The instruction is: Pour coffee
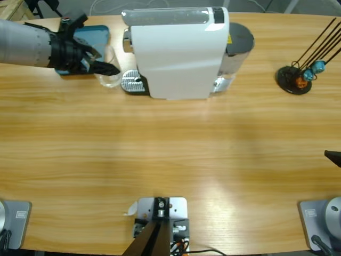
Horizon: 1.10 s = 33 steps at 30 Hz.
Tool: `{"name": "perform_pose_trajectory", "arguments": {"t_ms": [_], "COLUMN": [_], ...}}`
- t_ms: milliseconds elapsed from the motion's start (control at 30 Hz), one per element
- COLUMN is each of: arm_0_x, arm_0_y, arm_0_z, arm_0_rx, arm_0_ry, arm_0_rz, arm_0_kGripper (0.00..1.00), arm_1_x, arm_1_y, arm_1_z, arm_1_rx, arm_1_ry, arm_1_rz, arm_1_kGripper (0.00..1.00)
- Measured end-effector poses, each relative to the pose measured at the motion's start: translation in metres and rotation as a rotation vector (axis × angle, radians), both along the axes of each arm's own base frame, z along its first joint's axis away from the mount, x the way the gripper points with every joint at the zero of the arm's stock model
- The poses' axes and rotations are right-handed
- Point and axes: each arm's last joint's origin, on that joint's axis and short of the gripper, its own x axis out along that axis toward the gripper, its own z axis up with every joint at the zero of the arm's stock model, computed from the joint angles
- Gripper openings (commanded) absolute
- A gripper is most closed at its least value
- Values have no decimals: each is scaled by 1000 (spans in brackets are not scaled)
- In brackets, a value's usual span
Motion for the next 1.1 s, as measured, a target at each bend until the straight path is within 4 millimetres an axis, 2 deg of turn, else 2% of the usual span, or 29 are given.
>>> {"name": "perform_pose_trajectory", "arguments": {"t_ms": [267,533,567,633,767,833,867,933,967,1100], "arm_0_x": [12,24,24,26,27,27,27,26,27,27], "arm_0_y": [-18,-34,-35,-36,-39,-41,-41,-43,-44,-46], "arm_0_z": [-13,-17,-18,-19,-24,-26,-26,-27,-27,-27], "arm_0_rx": [18,18,18,20,27,30,30,30,30,30], "arm_0_ry": [25,24,24,26,36,39,40,40,40,39], "arm_0_rz": [-22,-38,-38,-40,-43,-47,-49,-54,-55,-57], "arm_0_kGripper": [98,120,171,434,543,630,694,938,987,1000], "arm_1_x": [0,0,0,0,-1,-1,-1,-2,-2,-3], "arm_1_y": [0,0,0,0,-1,-1,-2,-2,-2,-3], "arm_1_z": [0,-1,0,0,0,0,0,0,0,0], "arm_1_rx": [1,1,2,4,8,10,11,13,14,17], "arm_1_ry": [-1,-1,-1,-3,-6,-8,-9,-11,-12,-15], "arm_1_rz": [0,0,0,0,0,0,0,0,0,0], "arm_1_kGripper": [977,977,977,977,977,977,977,977,977,977]}}
